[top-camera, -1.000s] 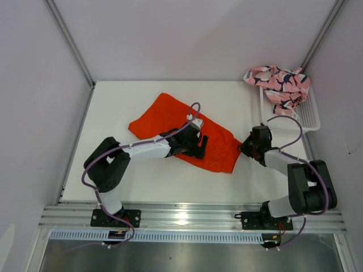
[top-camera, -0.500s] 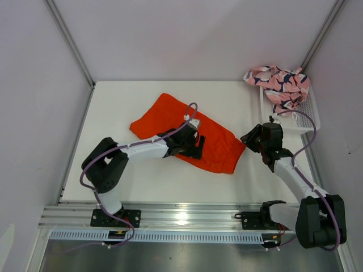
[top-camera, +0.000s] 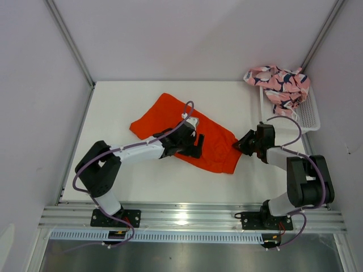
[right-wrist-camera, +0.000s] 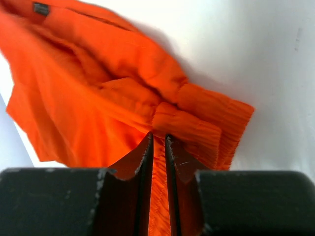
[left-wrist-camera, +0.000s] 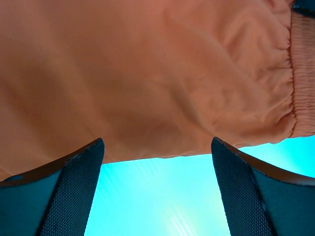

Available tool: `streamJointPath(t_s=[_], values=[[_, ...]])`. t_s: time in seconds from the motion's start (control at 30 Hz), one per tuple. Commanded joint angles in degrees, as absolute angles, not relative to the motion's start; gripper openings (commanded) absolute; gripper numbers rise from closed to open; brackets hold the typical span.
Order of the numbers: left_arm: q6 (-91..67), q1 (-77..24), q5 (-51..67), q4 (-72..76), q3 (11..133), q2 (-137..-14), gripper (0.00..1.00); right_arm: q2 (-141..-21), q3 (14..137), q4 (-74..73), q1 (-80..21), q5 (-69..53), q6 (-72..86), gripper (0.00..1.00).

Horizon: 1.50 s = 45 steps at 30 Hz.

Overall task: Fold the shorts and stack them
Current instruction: Fold the shorts

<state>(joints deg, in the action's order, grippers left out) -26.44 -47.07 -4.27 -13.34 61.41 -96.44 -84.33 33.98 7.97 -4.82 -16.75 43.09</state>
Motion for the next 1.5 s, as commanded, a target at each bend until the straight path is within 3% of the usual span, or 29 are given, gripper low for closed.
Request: streamJointPath(t_s=[0.0,0.13,0.23,0.47,0.57,0.77,1.03,1.47], values=[[-25.66,-46.76,-3.69,-12.04,60.47,-94.31,0.91,-85.69,34.45,9.76,-4.39,-14.24,42.63,0.18],[-25.93,-46.76,-3.43,-11.69,60.56,-94.66,0.91,-85.61,36.29,7.92,-4.57,-14.85,41.49,0.21],[-25.93,-46.76,-2.90,-11.78,61.17,-94.48,0.91,-84.03,38.31,5.99,-4.48,-15.73,40.52,0.29],[-24.87,-47.72,-2.46,-13.18,64.95,-94.83,0.91,-74.98,41.66,-5.35,-4.31,-15.56,37.01,0.69],[-24.79,-48.60,-2.64,-13.53,67.58,-96.76,0.91,-69.89,40.70,-9.21,-3.78,-15.64,35.60,0.75],[-24.08,-51.50,-3.25,-14.23,75.73,-102.56,0.90,-66.27,33.15,-9.32,-0.62,-21.26,35.33,0.77],[-23.29,-55.72,-3.69,-15.73,86.56,-112.05,0.88,-73.28,30.32,-3.70,4.83,-24.52,34.02,0.75],[-25.40,-59.67,-6.59,-14.59,85.35,-119.27,0.53,-80.77,28.30,4.74,5.36,-27.42,35.51,0.75]])
